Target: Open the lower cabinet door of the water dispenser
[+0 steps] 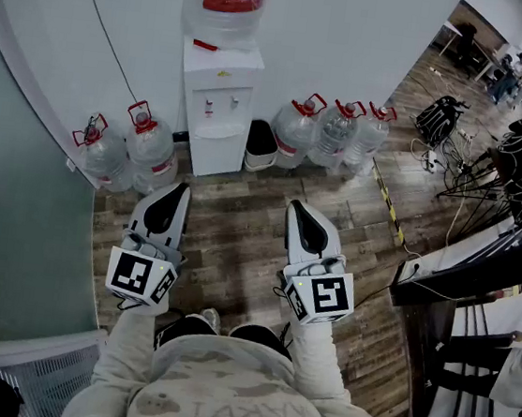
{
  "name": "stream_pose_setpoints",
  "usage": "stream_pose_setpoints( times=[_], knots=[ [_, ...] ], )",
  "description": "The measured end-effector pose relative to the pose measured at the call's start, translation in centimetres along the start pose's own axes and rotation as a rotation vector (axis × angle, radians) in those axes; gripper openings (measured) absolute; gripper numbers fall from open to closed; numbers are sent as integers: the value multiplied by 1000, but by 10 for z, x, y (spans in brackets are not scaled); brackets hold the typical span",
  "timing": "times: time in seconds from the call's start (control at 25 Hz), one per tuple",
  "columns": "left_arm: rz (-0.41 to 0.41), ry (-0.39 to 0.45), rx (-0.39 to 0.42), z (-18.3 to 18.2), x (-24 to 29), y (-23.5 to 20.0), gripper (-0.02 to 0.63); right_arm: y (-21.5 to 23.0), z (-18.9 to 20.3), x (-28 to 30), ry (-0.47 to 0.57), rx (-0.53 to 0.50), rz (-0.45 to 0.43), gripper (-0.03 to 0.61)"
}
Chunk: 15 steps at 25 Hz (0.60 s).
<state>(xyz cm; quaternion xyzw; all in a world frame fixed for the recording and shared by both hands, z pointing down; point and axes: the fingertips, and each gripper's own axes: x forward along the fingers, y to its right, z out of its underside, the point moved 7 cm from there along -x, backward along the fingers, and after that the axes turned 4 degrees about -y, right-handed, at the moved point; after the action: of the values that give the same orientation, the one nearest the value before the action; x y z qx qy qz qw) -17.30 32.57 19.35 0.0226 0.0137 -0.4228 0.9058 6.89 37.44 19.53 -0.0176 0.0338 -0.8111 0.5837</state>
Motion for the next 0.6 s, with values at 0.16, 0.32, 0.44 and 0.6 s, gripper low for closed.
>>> stream_pose_setpoints(
  times=[0.16,0.32,0.44,0.6],
  knots=[
    [7,-4,5,0,0,-3,2,-4,0,3,6,0,0,9],
    [9,-3,5,1,0,-9,2,-7,0,10,7,1,-1,9],
    [13,-2,4,1,1,-15,2,-11,1,16,6,3,0,9],
    [22,-3,4,3,1,-24,2,-15,2,21,25,20,18,8]
  ],
)
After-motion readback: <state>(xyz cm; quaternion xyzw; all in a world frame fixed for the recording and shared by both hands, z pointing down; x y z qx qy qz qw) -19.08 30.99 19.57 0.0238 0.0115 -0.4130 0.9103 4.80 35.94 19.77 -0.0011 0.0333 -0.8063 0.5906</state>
